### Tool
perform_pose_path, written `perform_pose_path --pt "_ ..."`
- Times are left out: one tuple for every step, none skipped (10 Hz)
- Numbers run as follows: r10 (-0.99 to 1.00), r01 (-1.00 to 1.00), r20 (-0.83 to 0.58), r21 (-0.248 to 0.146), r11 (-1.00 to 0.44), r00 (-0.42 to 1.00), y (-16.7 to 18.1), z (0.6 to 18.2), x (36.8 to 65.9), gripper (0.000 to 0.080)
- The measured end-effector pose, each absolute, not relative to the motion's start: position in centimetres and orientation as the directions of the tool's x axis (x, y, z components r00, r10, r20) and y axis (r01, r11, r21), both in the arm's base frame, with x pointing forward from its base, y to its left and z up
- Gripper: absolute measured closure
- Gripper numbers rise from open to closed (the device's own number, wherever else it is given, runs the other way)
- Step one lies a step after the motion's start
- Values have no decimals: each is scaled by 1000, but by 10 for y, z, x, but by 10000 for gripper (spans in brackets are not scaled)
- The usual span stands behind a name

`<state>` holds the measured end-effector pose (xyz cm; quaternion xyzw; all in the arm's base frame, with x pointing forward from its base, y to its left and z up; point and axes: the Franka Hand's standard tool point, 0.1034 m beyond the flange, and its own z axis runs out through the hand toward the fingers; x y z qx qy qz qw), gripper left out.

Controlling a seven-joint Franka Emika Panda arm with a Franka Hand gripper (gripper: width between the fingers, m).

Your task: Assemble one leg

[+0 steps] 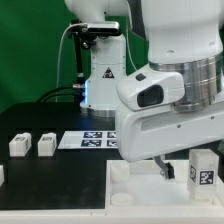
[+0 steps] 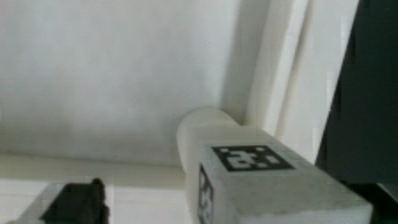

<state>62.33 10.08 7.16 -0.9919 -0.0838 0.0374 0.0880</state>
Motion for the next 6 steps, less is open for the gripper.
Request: perform_pose_path --pt "136 122 -66 -178 -976 989 101 72 623 278" --pt "122 108 -69 -178 -978 990 101 71 623 278" --pt "55 41 -81 -173 -984 995 102 71 623 418" --pt "-25 -41 -95 -166 -985 995 103 71 623 511" --pt "-119 -135 -110 -157 -978 987 103 71 623 511" --pt "-204 -221 -123 -148 -964 971 104 71 623 511"
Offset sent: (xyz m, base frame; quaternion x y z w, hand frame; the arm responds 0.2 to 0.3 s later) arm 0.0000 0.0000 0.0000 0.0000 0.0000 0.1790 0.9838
